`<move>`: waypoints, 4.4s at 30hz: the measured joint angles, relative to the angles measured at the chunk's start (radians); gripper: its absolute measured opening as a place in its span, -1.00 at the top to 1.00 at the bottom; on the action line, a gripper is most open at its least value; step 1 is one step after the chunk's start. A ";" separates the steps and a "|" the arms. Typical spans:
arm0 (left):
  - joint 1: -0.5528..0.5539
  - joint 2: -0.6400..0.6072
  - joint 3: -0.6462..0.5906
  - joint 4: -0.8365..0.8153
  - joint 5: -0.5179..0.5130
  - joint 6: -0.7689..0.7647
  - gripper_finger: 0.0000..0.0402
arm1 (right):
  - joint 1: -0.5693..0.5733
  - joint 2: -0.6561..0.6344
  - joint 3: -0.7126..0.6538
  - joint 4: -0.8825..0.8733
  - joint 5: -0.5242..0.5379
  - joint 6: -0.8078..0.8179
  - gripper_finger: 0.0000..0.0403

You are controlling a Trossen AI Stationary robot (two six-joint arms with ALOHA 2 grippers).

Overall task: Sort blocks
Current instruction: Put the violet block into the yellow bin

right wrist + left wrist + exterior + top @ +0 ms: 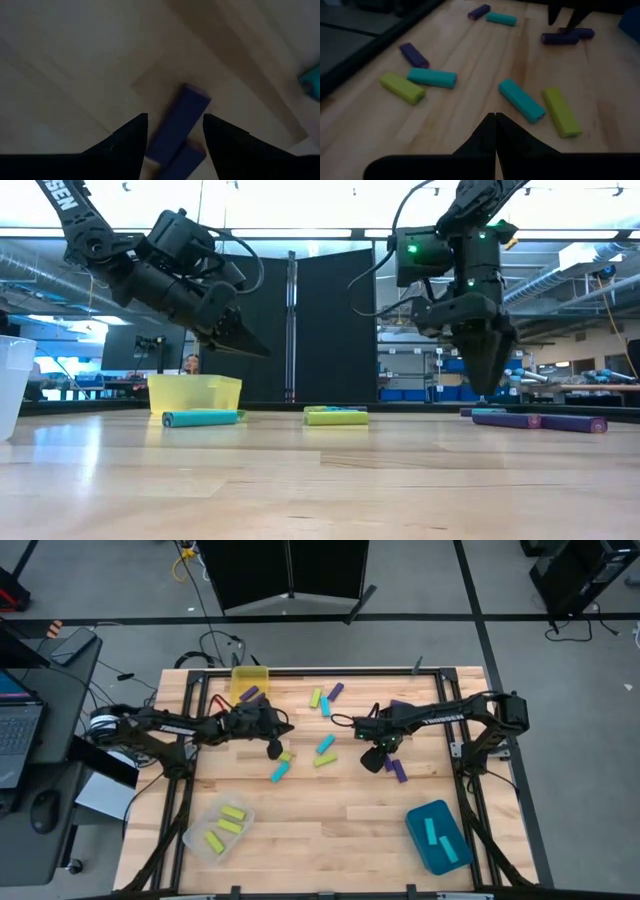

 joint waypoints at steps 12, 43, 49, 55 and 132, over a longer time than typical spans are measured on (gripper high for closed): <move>-0.002 0.040 0.000 0.032 0.026 -0.023 0.94 | -0.025 0.000 -0.001 -0.030 -0.005 -0.017 -0.01; -0.002 0.039 0.000 0.033 0.026 -0.045 0.94 | 0.019 -0.002 -0.202 0.294 0.074 0.249 0.15; -0.002 0.039 0.000 0.084 0.056 -0.110 0.94 | 0.019 -0.001 -0.184 0.302 0.080 0.123 0.42; -0.003 0.039 0.000 0.175 0.144 -0.162 0.94 | 0.017 -0.019 -0.145 0.457 0.125 -0.060 0.42; -0.163 0.074 0.135 0.473 0.289 -0.098 0.21 | 0.153 -0.031 -0.145 1.675 0.113 -0.491 0.42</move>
